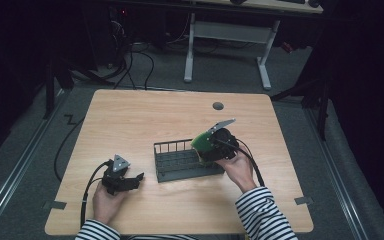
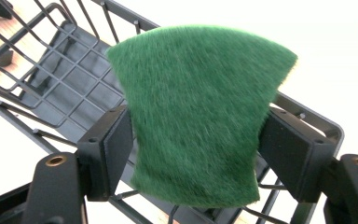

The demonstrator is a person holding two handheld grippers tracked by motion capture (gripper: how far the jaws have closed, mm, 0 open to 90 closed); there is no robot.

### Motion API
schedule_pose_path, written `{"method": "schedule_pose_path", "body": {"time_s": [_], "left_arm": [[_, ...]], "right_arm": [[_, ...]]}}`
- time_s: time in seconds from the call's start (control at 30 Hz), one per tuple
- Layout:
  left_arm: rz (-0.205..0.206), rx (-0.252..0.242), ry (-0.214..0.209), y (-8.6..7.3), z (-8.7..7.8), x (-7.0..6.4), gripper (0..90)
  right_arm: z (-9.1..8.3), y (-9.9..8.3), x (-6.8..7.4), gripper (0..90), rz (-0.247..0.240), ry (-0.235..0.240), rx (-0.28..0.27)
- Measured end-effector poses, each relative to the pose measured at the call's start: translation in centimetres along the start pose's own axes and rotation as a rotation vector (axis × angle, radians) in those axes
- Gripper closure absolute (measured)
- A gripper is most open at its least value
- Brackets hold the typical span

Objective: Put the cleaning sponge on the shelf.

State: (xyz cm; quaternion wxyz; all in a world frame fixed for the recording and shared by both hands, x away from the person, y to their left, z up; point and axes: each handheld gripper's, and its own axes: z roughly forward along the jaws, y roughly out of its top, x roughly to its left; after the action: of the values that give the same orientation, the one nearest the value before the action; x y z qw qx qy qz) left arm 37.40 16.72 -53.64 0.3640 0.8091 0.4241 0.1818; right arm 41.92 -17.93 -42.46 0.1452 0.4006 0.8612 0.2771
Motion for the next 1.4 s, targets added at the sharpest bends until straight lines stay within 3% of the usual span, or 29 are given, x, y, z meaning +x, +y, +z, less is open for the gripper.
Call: {"method": "schedule_pose_path", "body": {"time_s": [0.4, 0.97, 1.4], "left_arm": [[0.0, 0.0, 0.0, 0.0, 0.0, 0.0, 28.2], [-0.001, 0.0, 0.0, 0.0, 0.0, 0.0, 28.1], [-0.001, 0.0, 0.001, 0.0, 0.0, 0.0, 28.2]], "right_arm": [[-2.2, -0.7, -0.8, 25.1, 0.014, -0.009, -0.051], [-6.6, -2.9, -3.6, 27.9, 0.104, -0.048, -0.158], [-9.4, -4.5, -4.8, 28.8, 0.155, -0.081, -0.196]]}}
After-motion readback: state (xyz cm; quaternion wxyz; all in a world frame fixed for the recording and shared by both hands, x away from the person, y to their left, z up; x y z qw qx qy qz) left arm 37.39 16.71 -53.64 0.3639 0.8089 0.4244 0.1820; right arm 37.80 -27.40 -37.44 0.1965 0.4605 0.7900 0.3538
